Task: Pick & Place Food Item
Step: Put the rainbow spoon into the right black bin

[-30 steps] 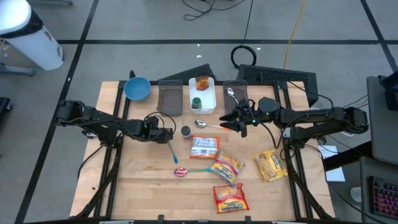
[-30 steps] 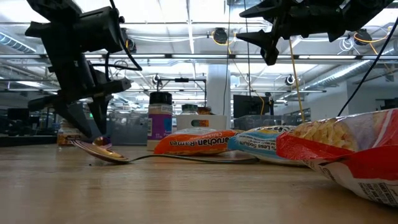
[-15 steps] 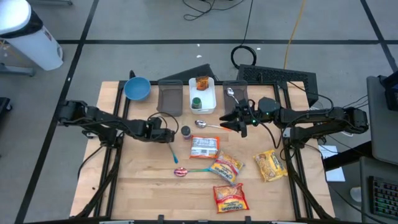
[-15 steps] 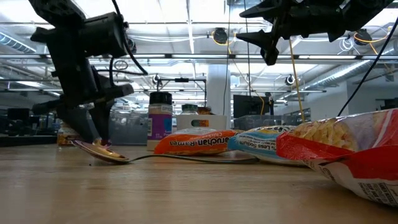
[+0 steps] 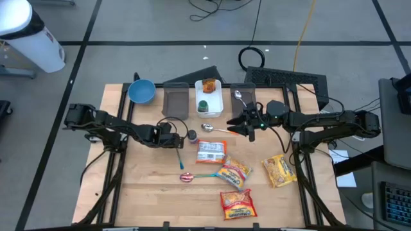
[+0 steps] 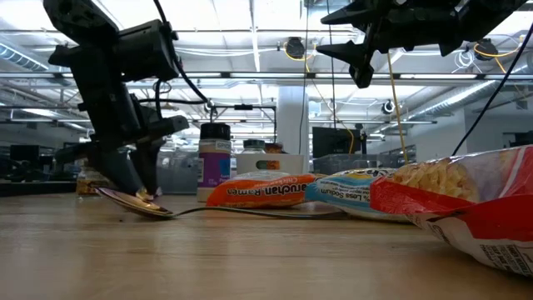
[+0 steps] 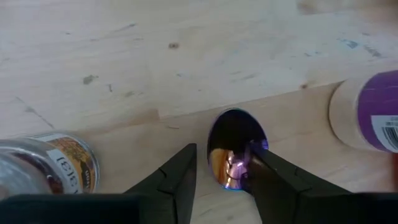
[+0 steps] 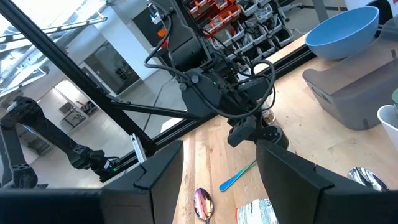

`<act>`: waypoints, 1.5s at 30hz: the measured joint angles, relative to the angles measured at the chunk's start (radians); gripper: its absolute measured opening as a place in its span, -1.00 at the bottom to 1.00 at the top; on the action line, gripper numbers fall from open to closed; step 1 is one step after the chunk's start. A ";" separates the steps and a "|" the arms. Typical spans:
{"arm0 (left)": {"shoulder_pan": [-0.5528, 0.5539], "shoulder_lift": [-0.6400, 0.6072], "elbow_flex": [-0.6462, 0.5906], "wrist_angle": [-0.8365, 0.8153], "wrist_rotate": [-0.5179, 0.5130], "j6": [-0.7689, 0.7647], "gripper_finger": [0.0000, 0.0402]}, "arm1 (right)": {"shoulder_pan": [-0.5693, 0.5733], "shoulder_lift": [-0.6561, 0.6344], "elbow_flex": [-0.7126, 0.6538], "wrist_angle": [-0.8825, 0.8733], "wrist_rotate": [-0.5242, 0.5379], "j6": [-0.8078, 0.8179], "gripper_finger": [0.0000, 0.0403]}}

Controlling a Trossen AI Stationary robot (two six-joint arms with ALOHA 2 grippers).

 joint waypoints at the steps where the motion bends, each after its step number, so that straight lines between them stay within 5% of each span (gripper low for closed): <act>1: 0.000 0.000 0.000 -0.001 0.000 0.000 -0.35 | 0.000 0.000 0.000 0.000 0.000 0.000 -0.03; 12: 0.000 -0.002 0.002 0.008 -0.009 -0.005 -0.96 | 0.000 0.000 0.000 0.000 0.002 -0.005 -0.03; 29: 0.000 -0.038 0.000 -0.001 0.054 0.077 -0.97 | 0.000 0.000 0.000 -0.001 0.002 -0.005 -0.03; 45: 0.000 -0.317 0.003 -0.068 0.048 0.172 -0.97 | 0.000 0.000 0.000 -0.001 0.003 -0.005 -0.03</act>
